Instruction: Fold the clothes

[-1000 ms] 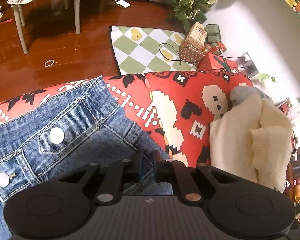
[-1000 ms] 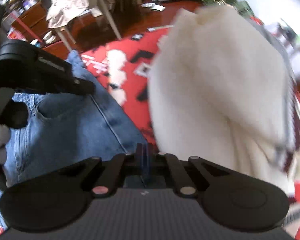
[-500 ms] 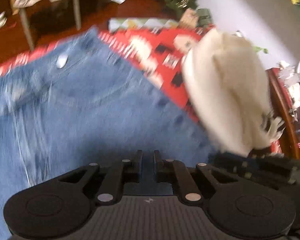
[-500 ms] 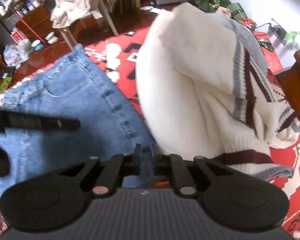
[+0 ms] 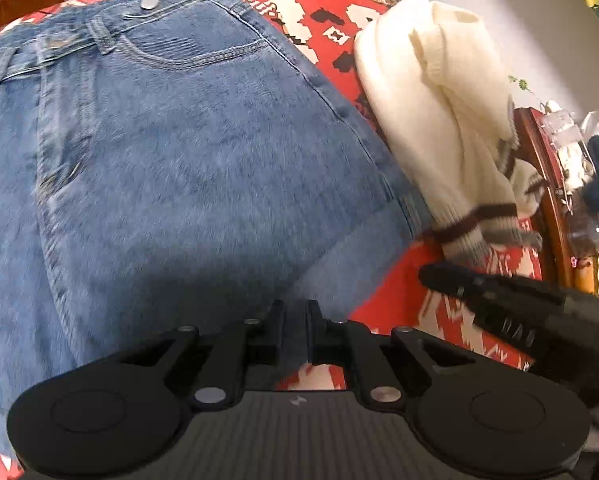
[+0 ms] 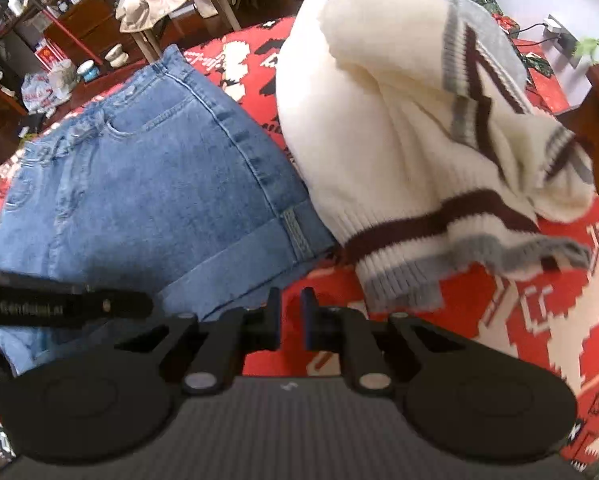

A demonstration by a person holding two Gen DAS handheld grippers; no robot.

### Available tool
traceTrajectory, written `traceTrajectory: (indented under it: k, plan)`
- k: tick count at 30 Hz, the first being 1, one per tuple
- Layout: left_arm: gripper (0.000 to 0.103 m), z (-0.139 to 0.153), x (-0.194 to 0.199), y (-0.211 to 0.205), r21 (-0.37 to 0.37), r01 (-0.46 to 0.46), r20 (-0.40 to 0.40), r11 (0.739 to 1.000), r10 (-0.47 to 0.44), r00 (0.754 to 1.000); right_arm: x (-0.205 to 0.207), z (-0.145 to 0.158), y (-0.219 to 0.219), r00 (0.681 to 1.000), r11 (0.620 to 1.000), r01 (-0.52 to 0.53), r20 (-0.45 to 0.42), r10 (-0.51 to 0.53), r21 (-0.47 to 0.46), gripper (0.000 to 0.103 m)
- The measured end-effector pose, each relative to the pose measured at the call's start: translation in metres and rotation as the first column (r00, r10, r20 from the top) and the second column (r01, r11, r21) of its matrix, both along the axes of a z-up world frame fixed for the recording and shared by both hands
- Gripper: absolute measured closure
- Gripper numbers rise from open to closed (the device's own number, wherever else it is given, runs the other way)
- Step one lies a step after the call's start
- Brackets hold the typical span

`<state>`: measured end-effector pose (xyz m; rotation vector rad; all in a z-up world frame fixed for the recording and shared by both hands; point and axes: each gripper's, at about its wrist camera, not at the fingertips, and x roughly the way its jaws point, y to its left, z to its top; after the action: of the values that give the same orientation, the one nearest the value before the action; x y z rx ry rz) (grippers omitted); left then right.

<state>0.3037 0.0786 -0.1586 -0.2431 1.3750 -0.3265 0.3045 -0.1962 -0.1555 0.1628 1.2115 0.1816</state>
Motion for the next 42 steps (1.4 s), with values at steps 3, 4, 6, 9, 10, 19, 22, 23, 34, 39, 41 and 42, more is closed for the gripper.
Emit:
traceTrajectory:
  k: [3,4,6,9,10,19,22,23,34,39,41,42]
  plan:
    - [0.093,0.010,-0.022,0.005,0.006,0.002,0.063,1.000,-0.003,0.998,-0.006,0.010,-0.001,1.000,1.000,-0.011,0.026,0.010,0.019,0.089]
    - [0.089,0.014,-0.028,0.006,0.016,0.007,0.096,1.000,-0.008,0.995,-0.007,0.013,-0.001,0.999,1.000,-0.016,0.037,0.015,0.024,0.085]
    - [0.079,0.020,-0.038,0.006,0.037,0.030,0.174,0.999,-0.036,0.984,-0.009,0.018,-0.001,0.998,0.999,-0.019,0.057,0.017,0.045,0.084]
    - [0.079,0.023,-0.055,0.009,0.060,0.072,0.275,0.996,-0.086,0.958,-0.010,0.021,0.000,0.997,0.996,-0.005,0.077,-0.002,0.092,0.083]
    - [0.079,0.023,-0.061,0.009,0.065,0.085,0.304,0.994,-0.101,0.947,-0.011,0.022,0.000,0.997,0.994,0.002,0.080,-0.011,0.108,0.083]
    - [0.079,-0.004,-0.115,0.017,0.092,0.142,0.494,0.986,-0.169,0.853,-0.018,-0.002,-0.015,0.987,0.951,0.069,0.115,-0.108,0.301,0.079]
    - [0.079,-0.007,-0.138,0.019,0.120,0.127,0.564,0.985,-0.173,0.807,-0.024,-0.015,-0.021,0.984,0.914,0.080,0.113,-0.136,0.397,0.078]
    - [0.079,-0.006,-0.145,0.018,0.131,0.117,0.586,0.985,-0.172,0.792,-0.027,-0.019,-0.023,0.983,0.899,0.083,0.112,-0.145,0.430,0.078]
    - [0.036,0.022,-0.155,0.011,0.127,-0.124,0.647,0.984,0.013,0.762,-0.043,-0.017,-0.051,0.964,0.709,0.191,0.005,-0.265,0.679,0.064]
    - [0.042,0.011,-0.140,-0.002,0.278,-0.063,0.622,0.959,-0.130,0.773,-0.032,-0.048,-0.060,0.951,0.603,0.275,-0.121,-0.283,0.749,0.064]
    - [0.047,0.003,-0.137,-0.004,0.300,-0.045,0.616,0.953,-0.157,0.772,-0.029,-0.061,-0.059,0.947,0.576,0.283,-0.131,-0.292,0.767,0.064]
    - [0.047,0.001,-0.137,-0.004,0.303,-0.044,0.616,0.952,-0.160,0.771,-0.027,-0.068,-0.059,0.945,0.562,0.288,-0.136,-0.296,0.776,0.064]
